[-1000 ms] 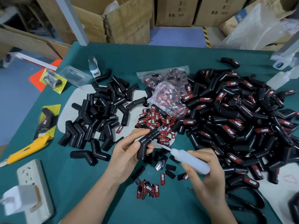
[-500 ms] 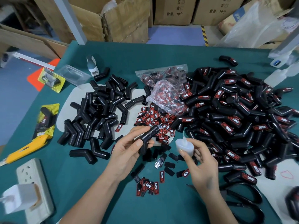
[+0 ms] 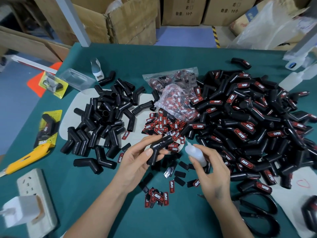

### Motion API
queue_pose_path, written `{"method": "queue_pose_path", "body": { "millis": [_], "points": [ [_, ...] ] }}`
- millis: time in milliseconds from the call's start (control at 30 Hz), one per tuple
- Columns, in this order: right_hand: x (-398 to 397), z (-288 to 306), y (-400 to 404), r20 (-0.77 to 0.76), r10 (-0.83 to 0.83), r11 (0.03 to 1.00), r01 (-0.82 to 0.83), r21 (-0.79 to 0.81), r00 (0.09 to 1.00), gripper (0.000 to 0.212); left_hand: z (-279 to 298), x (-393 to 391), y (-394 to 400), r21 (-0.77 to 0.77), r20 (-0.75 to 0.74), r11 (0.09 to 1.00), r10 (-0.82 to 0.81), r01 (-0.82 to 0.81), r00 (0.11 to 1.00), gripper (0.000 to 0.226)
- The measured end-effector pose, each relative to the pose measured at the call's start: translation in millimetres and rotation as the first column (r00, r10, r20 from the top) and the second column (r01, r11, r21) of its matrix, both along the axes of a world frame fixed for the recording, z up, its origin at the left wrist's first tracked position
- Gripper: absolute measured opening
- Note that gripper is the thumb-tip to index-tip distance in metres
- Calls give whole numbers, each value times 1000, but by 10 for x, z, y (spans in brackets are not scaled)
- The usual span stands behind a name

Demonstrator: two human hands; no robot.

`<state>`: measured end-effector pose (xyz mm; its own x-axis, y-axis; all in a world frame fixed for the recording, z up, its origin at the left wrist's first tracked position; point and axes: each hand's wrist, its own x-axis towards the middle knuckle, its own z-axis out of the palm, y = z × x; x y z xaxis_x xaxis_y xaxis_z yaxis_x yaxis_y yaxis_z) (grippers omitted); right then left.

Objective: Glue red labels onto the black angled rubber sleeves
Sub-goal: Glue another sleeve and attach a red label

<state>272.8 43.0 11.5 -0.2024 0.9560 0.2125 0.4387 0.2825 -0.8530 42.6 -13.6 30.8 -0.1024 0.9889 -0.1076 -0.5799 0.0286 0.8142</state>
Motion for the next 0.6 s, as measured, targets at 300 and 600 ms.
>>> {"method": "queue_pose_path", "body": {
  "millis": [300, 600],
  "points": [
    [0, 16, -9, 29, 29, 999, -30, 17, 999, 31, 6, 2, 12, -28, -36, 997, 77, -78, 996, 31],
    [-41, 25, 31, 115, -43, 983, 62, -170, 992, 42, -37, -50, 22, -25, -134, 998, 60, -64, 989, 47]
  ]
}}
